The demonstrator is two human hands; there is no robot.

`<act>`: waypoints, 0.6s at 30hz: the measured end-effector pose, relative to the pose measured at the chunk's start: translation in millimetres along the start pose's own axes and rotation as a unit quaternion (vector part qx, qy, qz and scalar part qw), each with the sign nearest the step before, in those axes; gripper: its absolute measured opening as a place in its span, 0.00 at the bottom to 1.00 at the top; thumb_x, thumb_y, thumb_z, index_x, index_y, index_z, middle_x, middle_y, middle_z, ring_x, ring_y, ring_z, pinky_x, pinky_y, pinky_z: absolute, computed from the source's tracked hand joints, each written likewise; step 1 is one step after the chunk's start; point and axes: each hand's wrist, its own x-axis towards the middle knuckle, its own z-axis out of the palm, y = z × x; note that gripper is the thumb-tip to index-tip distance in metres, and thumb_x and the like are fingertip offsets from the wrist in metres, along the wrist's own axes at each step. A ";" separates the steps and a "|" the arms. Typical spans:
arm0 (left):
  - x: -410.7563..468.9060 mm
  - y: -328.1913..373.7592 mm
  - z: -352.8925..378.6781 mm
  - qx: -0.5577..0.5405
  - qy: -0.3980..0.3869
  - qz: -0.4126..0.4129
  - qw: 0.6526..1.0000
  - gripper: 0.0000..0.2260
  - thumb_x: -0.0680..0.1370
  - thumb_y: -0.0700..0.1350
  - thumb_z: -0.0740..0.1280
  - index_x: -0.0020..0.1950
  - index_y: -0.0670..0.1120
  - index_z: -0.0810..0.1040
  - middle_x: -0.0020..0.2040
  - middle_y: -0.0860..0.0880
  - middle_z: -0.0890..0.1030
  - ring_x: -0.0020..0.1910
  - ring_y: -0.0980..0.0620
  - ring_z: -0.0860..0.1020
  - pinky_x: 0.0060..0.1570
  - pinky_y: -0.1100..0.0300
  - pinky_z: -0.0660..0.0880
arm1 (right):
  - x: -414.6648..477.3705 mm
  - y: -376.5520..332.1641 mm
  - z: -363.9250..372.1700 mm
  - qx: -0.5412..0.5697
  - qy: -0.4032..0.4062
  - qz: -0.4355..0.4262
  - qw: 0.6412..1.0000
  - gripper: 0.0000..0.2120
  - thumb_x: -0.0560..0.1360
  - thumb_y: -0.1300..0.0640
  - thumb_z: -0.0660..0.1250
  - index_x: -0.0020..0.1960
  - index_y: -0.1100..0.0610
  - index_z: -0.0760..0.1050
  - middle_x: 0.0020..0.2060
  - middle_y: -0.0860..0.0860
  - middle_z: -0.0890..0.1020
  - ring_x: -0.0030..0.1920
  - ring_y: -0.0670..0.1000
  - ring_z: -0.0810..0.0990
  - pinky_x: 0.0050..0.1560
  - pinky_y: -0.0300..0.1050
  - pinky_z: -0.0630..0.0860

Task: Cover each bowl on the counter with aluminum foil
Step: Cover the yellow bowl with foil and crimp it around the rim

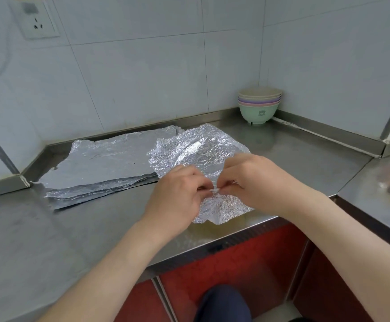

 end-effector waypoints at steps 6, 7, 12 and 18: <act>2.5 0.9 1.8 0.017 0.003 0.005 1.000 0.04 0.72 0.44 0.74 0.45 0.48 0.84 0.41 0.54 0.79 0.44 0.52 0.74 0.45 0.60 0.68 | -0.9 1.8 9.9 -0.097 0.045 -0.076 0.991 0.10 0.64 0.62 0.79 0.38 0.55 0.78 0.33 0.50 0.76 0.34 0.55 0.76 0.33 0.50 0.74; 2.7 1.2 2.2 0.025 0.003 0.009 1.000 0.04 0.72 0.44 0.75 0.44 0.47 0.83 0.41 0.53 0.79 0.43 0.51 0.74 0.44 0.59 0.69 | -1.3 2.5 10.8 -0.095 0.052 -0.075 0.991 0.11 0.64 0.63 0.79 0.38 0.56 0.77 0.33 0.50 0.76 0.34 0.56 0.75 0.33 0.50 0.75; 3.2 4.4 -0.5 0.059 -0.001 0.023 0.998 0.05 0.72 0.47 0.74 0.45 0.48 0.82 0.42 0.54 0.79 0.44 0.52 0.74 0.44 0.58 0.70 | -3.6 4.2 8.5 -0.036 0.047 -0.045 0.997 0.07 0.67 0.62 0.77 0.40 0.56 0.79 0.35 0.49 0.78 0.37 0.54 0.76 0.36 0.50 0.76; 5.3 -8.7 -13.1 0.002 -0.060 0.017 0.998 0.11 0.77 0.56 0.65 0.50 0.52 0.83 0.44 0.60 0.75 0.47 0.56 0.71 0.48 0.59 0.68 | -6.4 17.5 -6.8 0.007 0.013 0.013 1.000 0.04 0.70 0.59 0.74 0.40 0.52 0.80 0.37 0.41 0.76 0.40 0.45 0.71 0.44 0.50 0.74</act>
